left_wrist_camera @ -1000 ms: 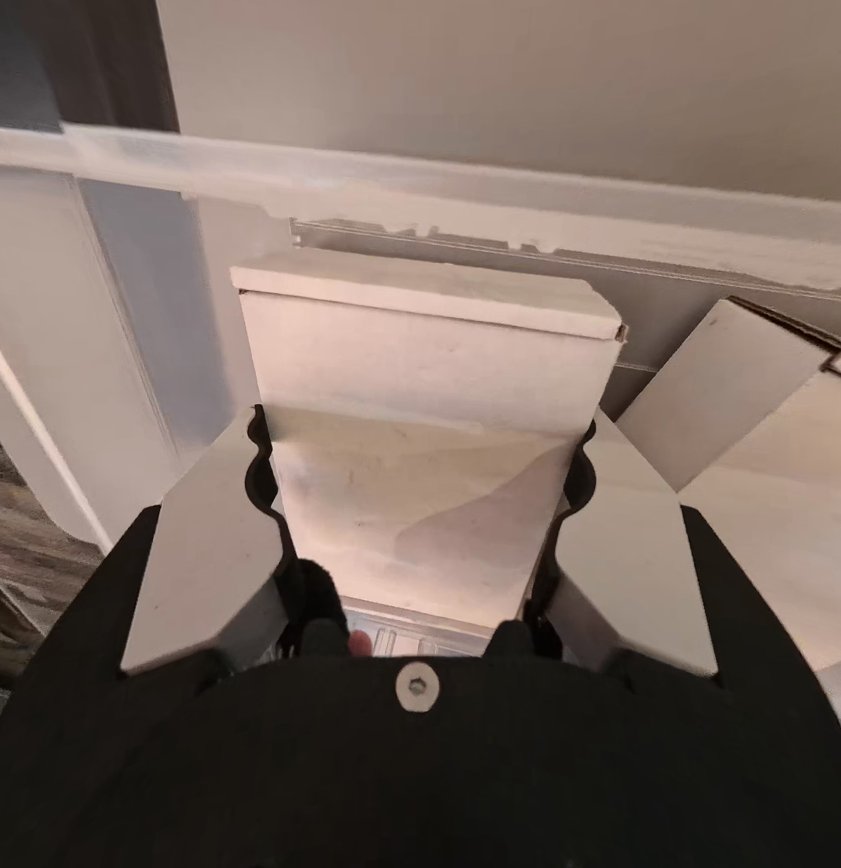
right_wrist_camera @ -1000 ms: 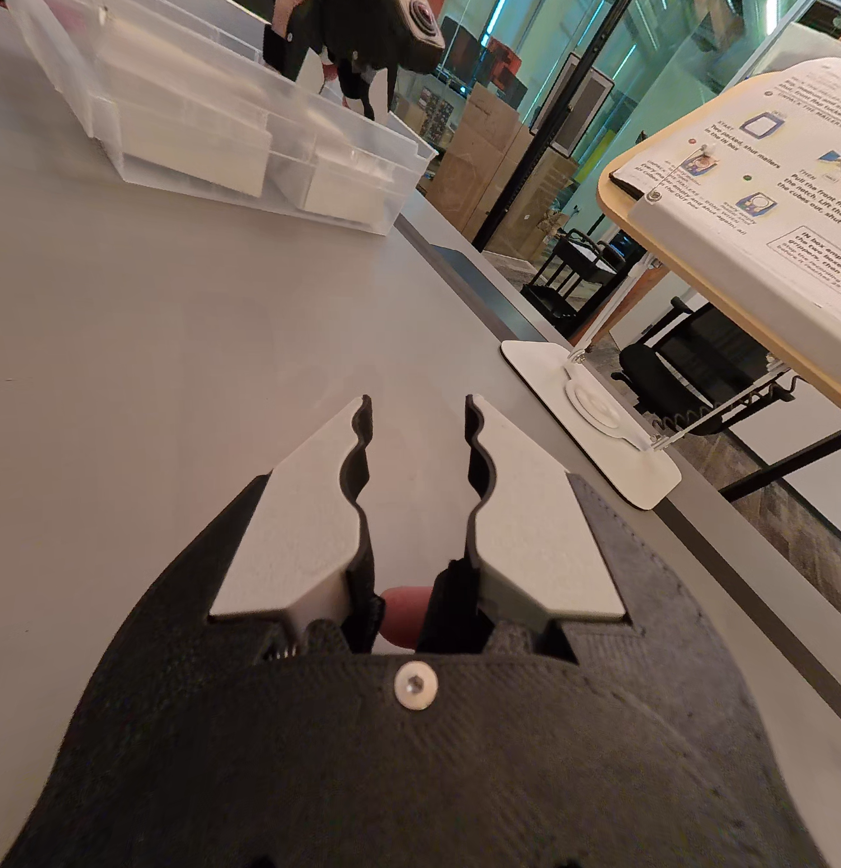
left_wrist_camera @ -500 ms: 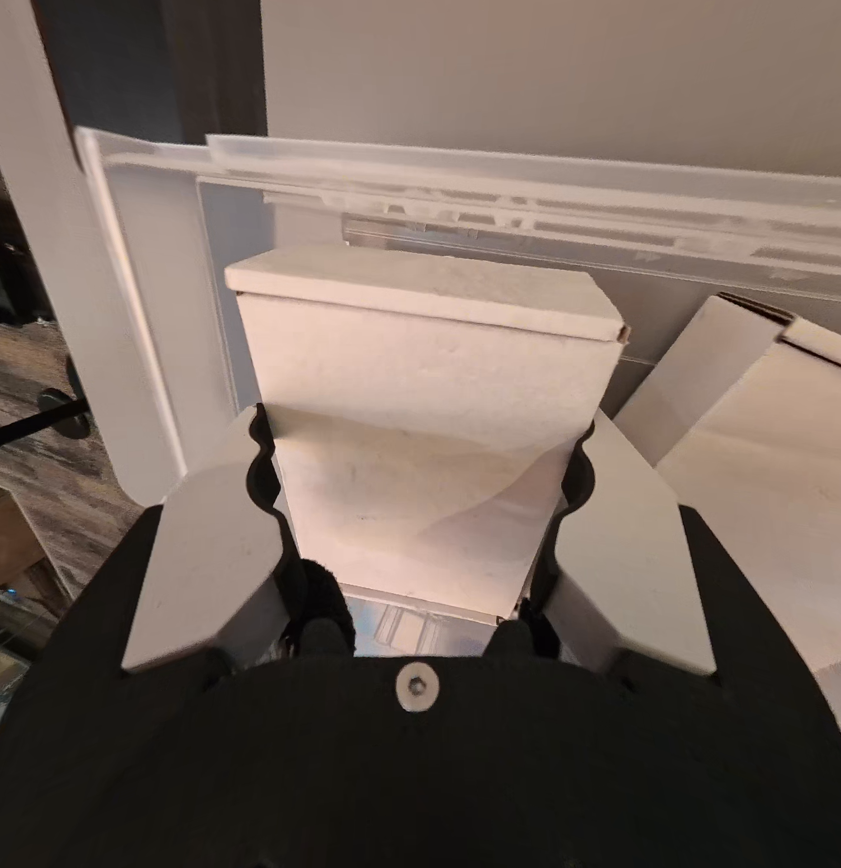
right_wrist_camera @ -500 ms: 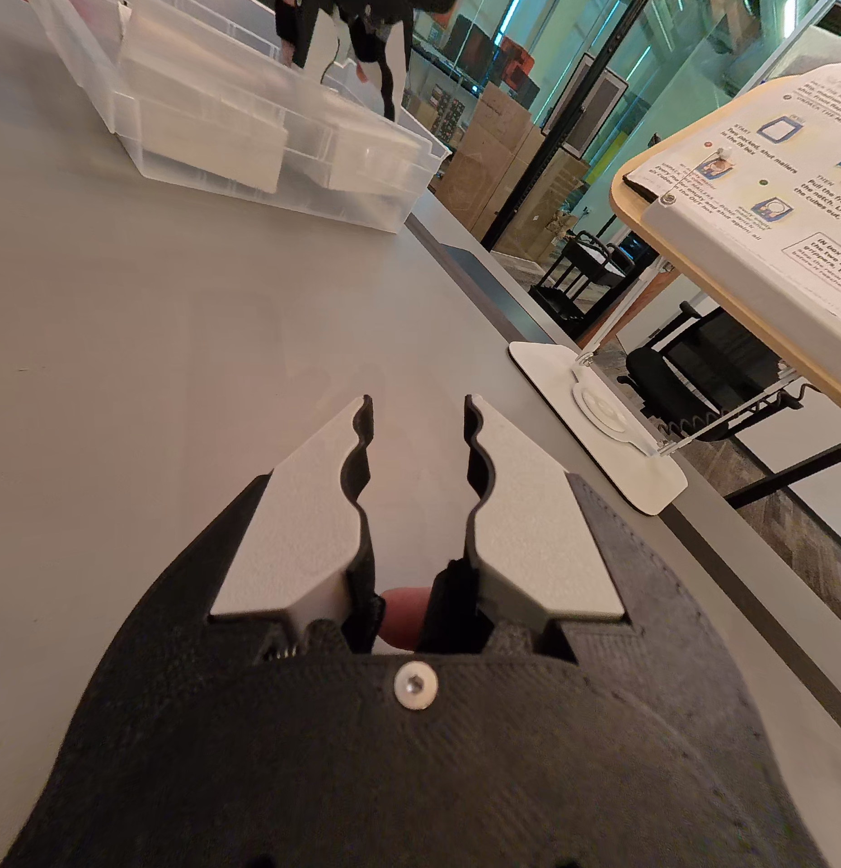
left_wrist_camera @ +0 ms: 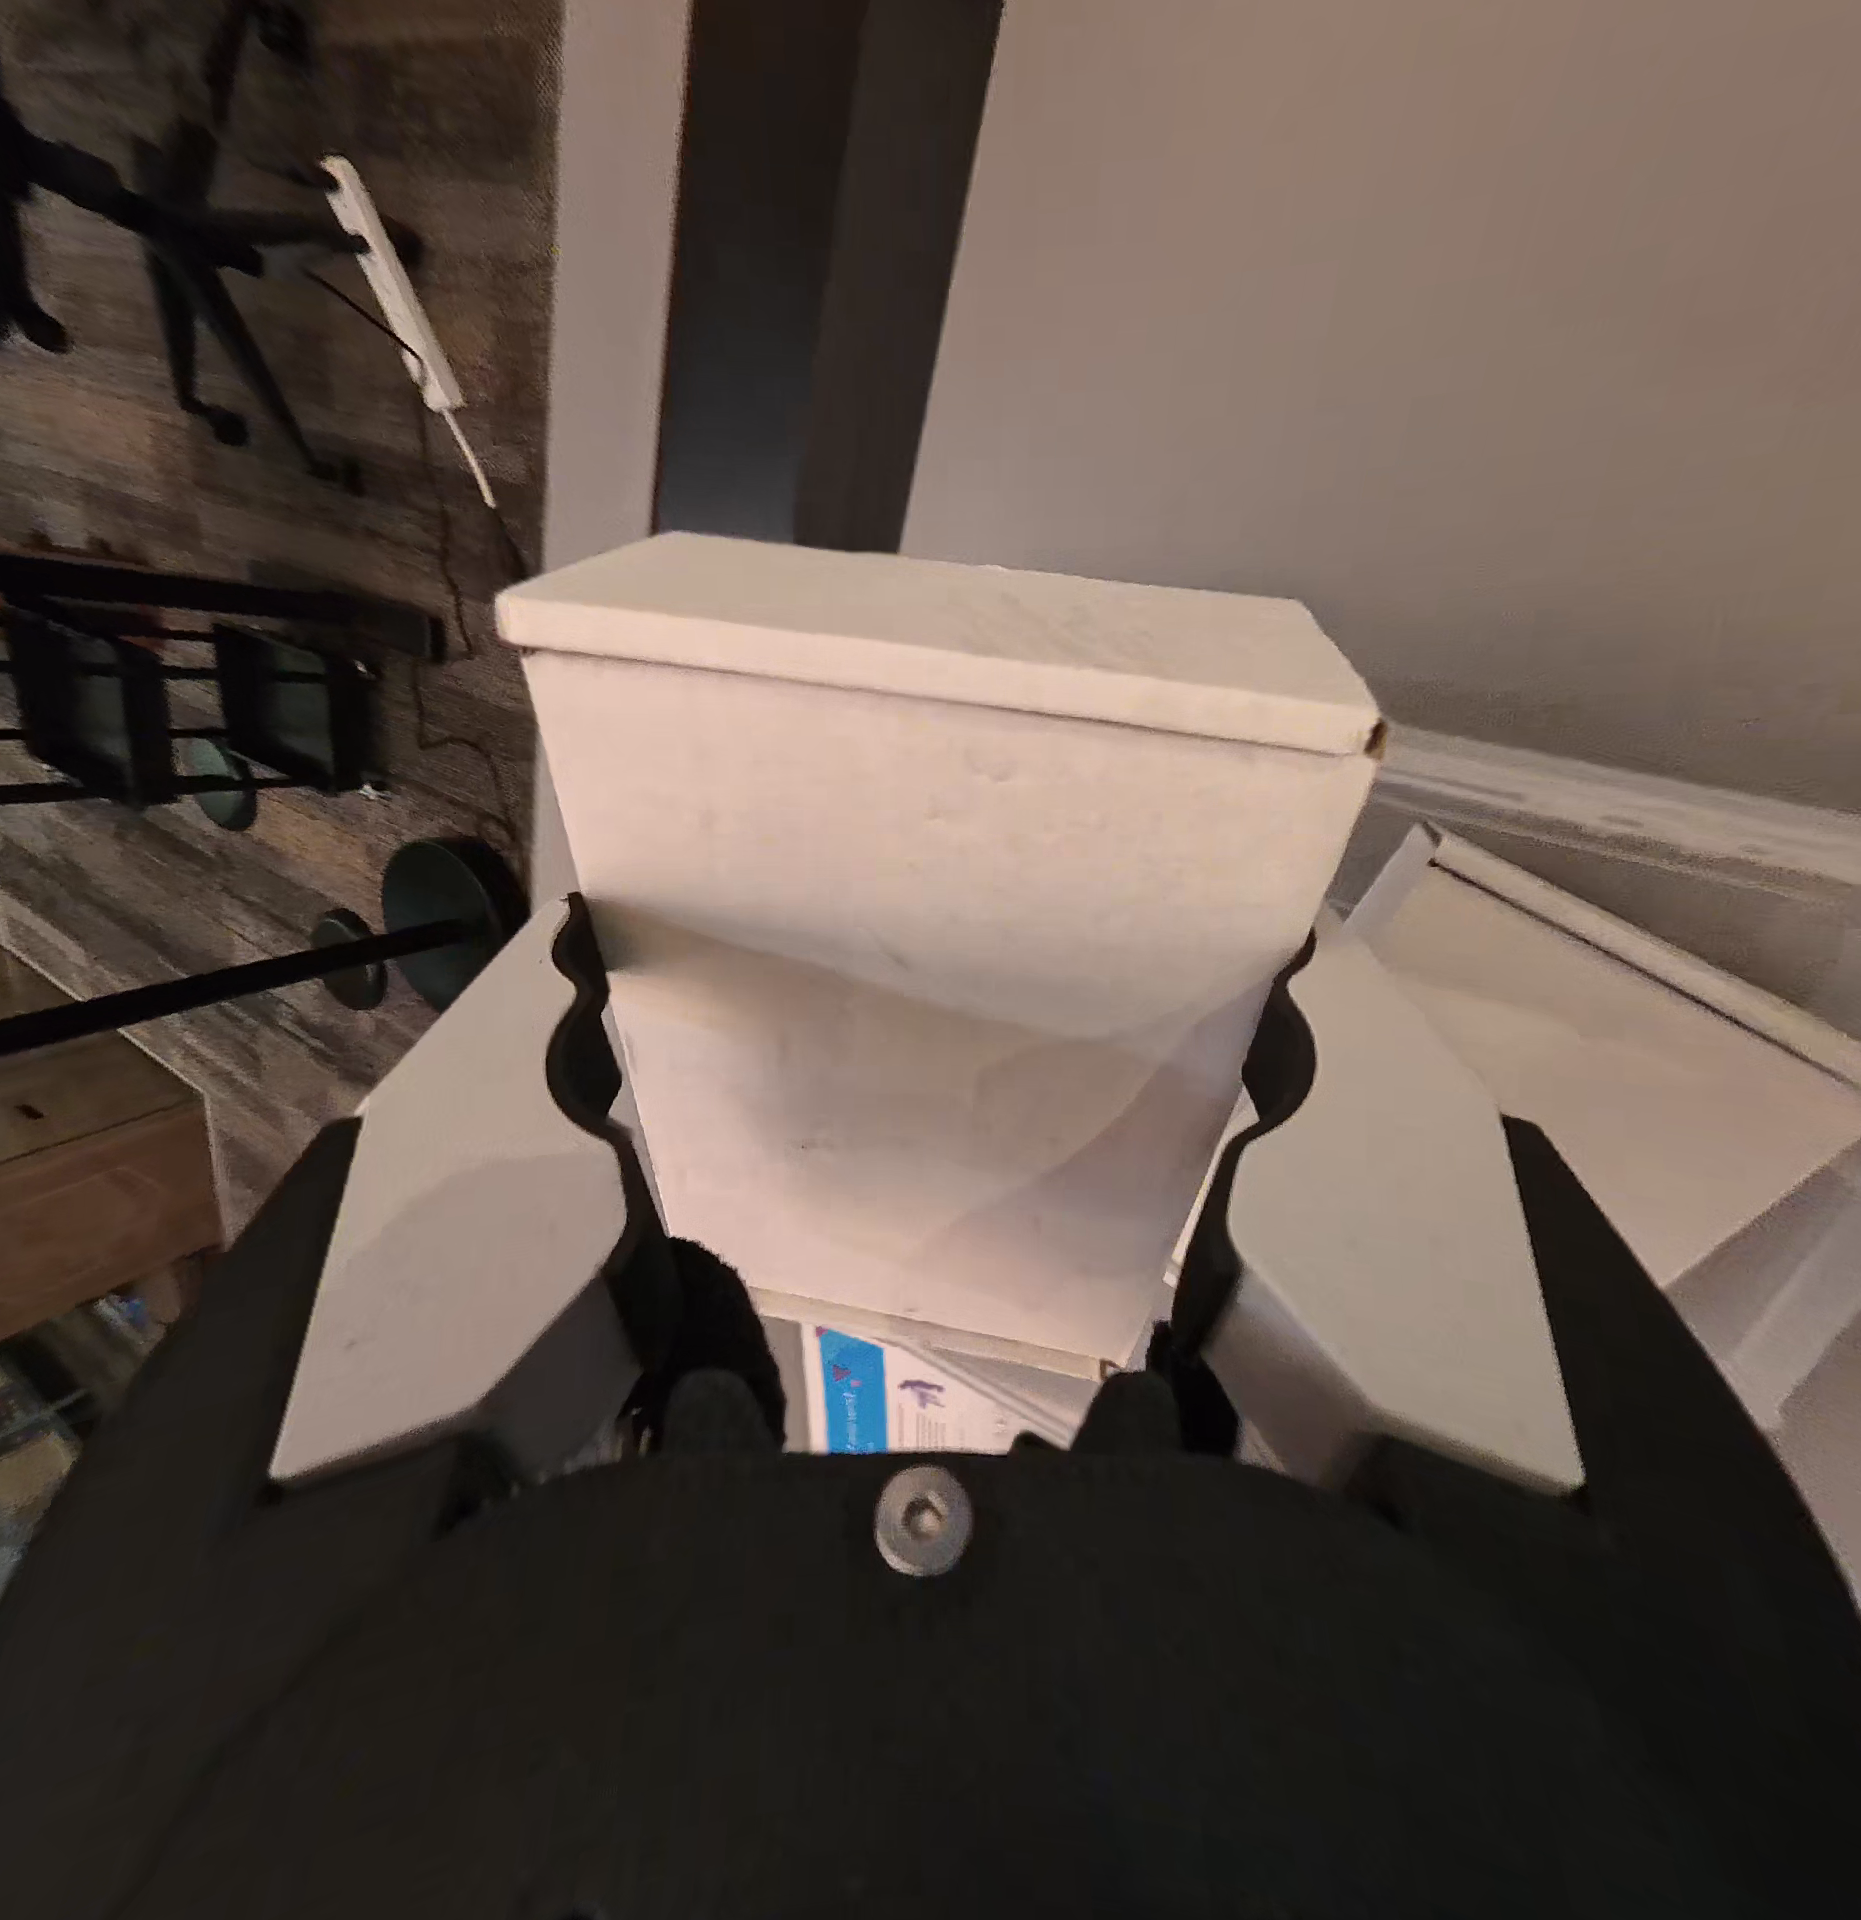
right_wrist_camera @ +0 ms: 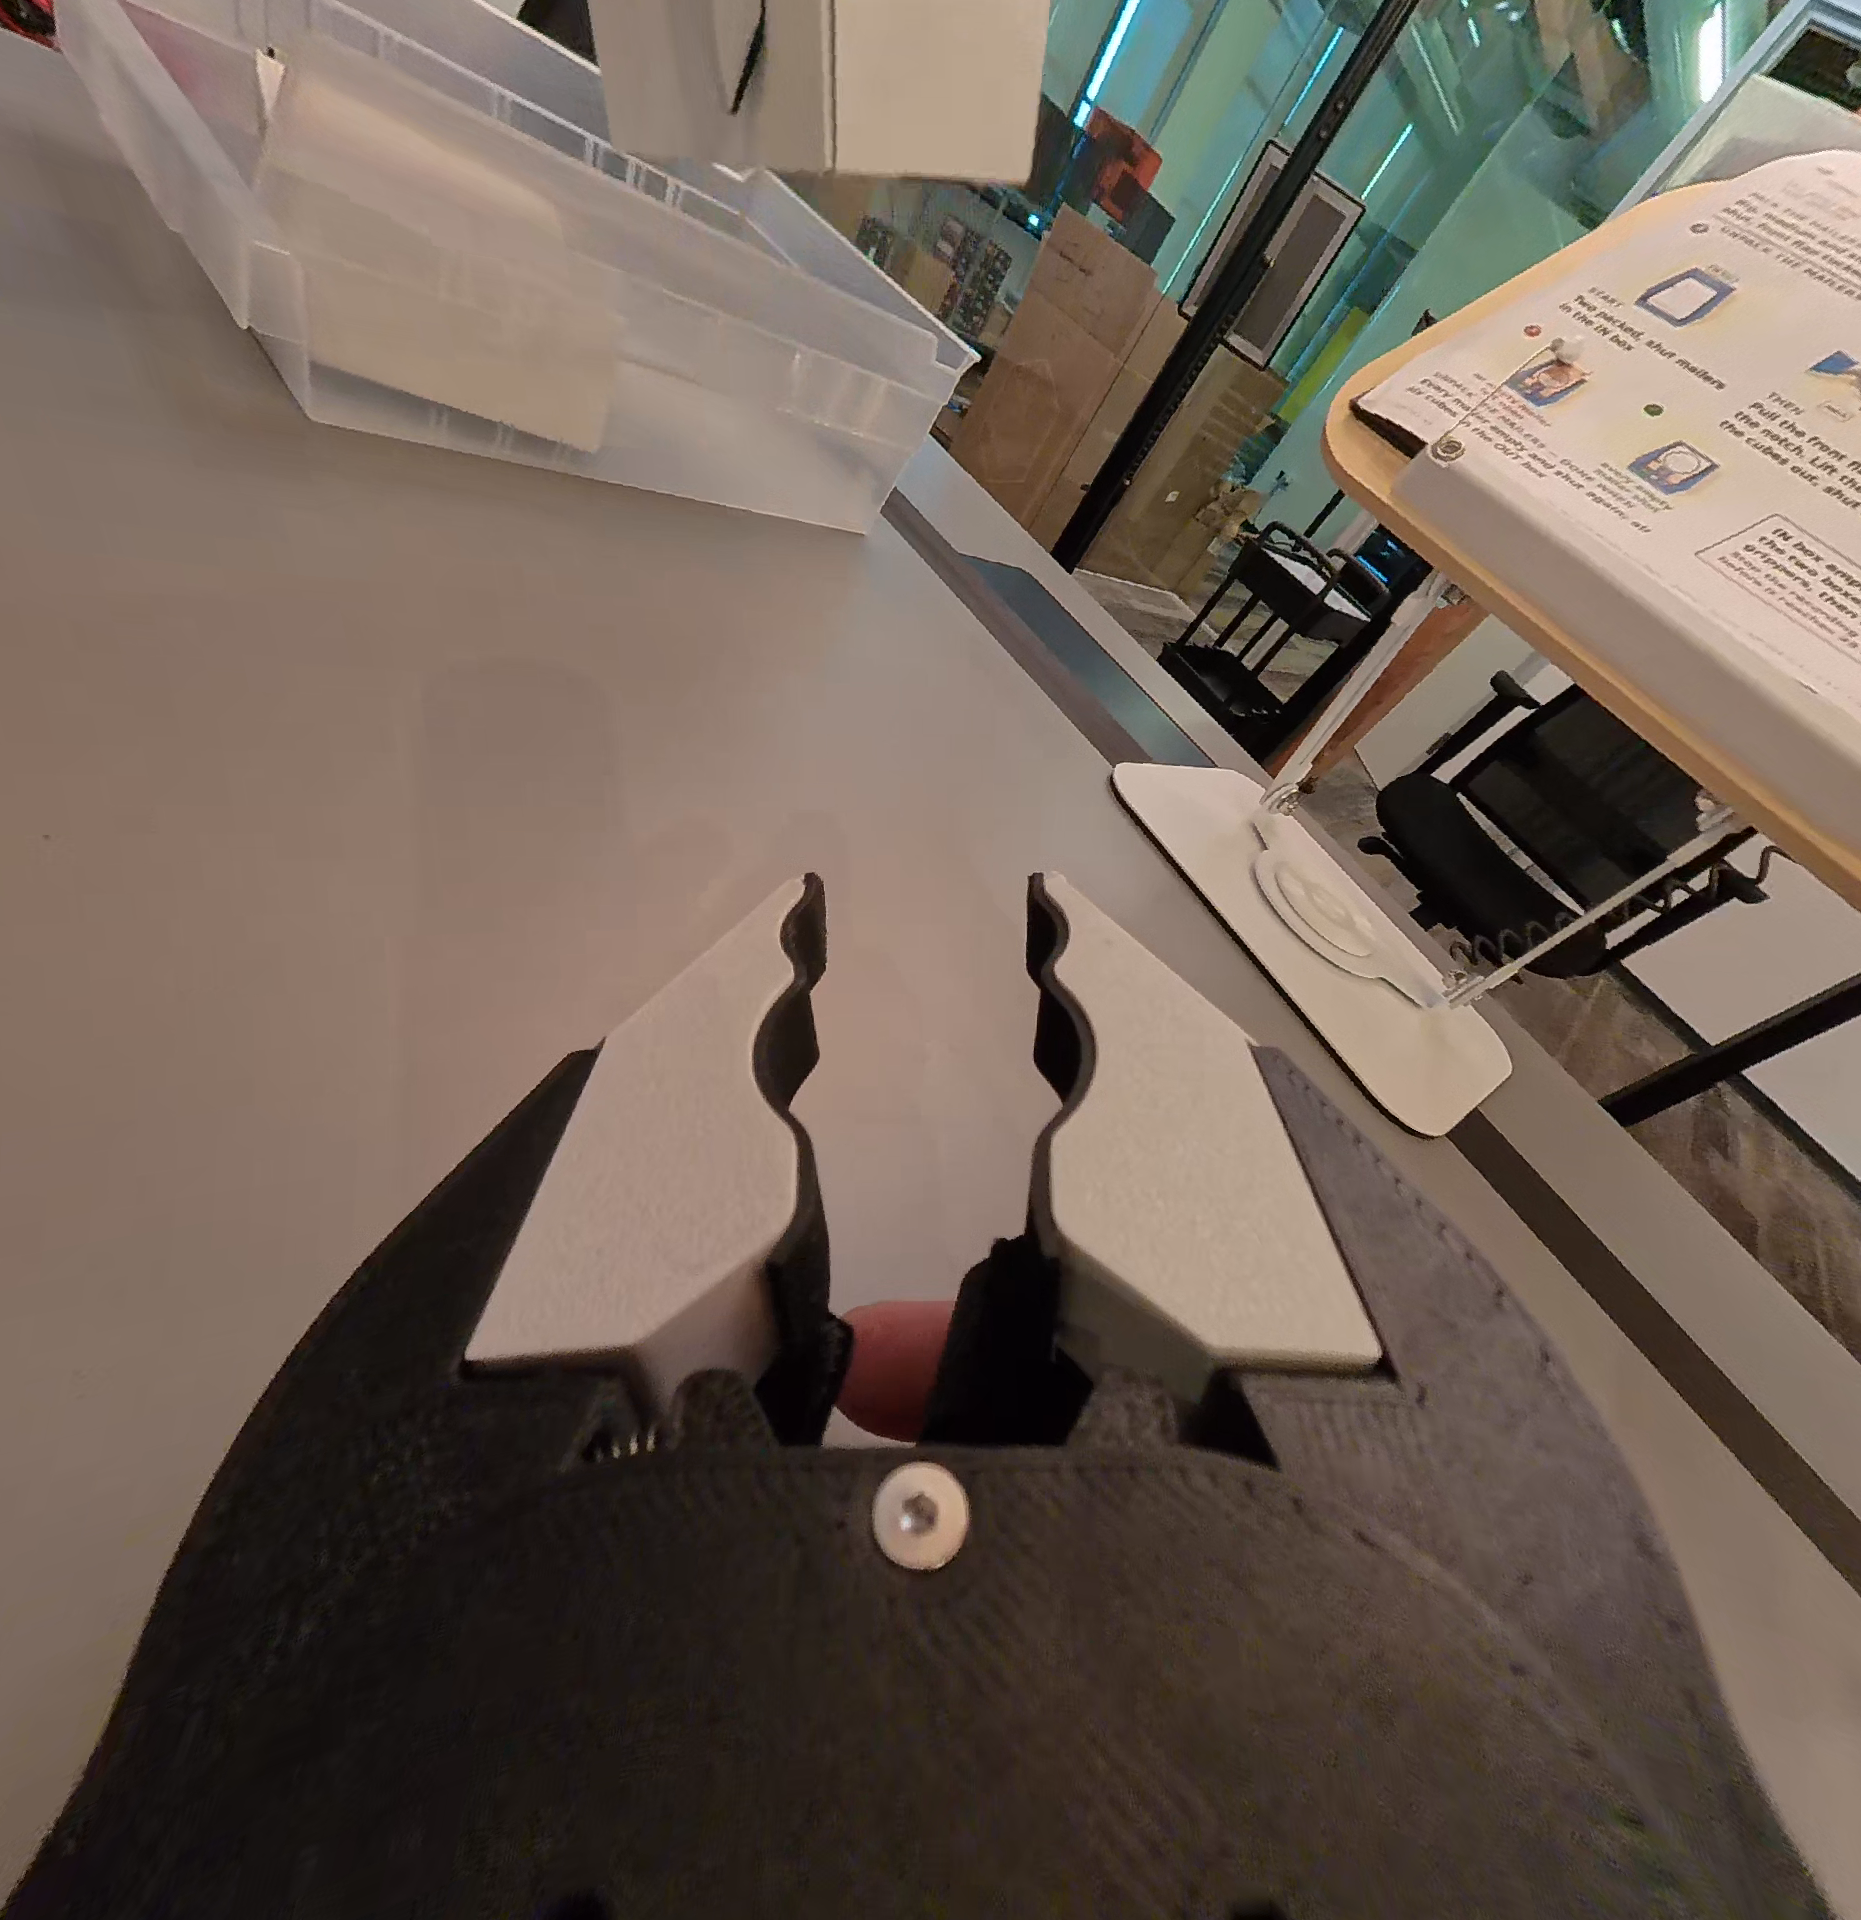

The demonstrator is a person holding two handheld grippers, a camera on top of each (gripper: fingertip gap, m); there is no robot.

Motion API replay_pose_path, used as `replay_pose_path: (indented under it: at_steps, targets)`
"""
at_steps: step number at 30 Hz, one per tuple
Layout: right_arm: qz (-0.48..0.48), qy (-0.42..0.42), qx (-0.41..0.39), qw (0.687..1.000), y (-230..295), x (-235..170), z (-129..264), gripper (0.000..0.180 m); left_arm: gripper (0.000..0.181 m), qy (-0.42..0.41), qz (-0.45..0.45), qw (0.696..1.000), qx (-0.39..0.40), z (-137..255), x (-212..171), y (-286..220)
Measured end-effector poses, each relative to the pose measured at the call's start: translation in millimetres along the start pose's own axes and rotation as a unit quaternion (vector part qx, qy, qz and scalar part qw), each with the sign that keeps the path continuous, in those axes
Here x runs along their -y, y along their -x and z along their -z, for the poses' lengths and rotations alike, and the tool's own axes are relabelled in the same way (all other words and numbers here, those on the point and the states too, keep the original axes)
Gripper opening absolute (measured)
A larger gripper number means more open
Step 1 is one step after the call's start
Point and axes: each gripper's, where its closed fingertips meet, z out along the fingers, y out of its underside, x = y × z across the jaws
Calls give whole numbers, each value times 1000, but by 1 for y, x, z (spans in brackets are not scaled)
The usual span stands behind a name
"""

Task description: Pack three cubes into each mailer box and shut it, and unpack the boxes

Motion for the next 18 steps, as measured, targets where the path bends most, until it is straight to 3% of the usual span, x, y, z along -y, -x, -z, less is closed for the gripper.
replay_pose_path:
  at_steps: [4,8,13,18]
  targets:
    - [-6,-4,-9,1000,-8,-2,5,38,123,-19,-27,999,15,31,47,-4]
    - [-45,-27,-32,998,-31,1,14,39,123,-60,-52,996,-31,33,118,-38]
    - [-36,-20,-60,997,-54,-10,24,40,123,-33,-118,989,-87,-8,192,-101]
    - [-18,-17,-78,997,-73,-18,37,41,123,-11,-128,980,-149,-65,247,-165]
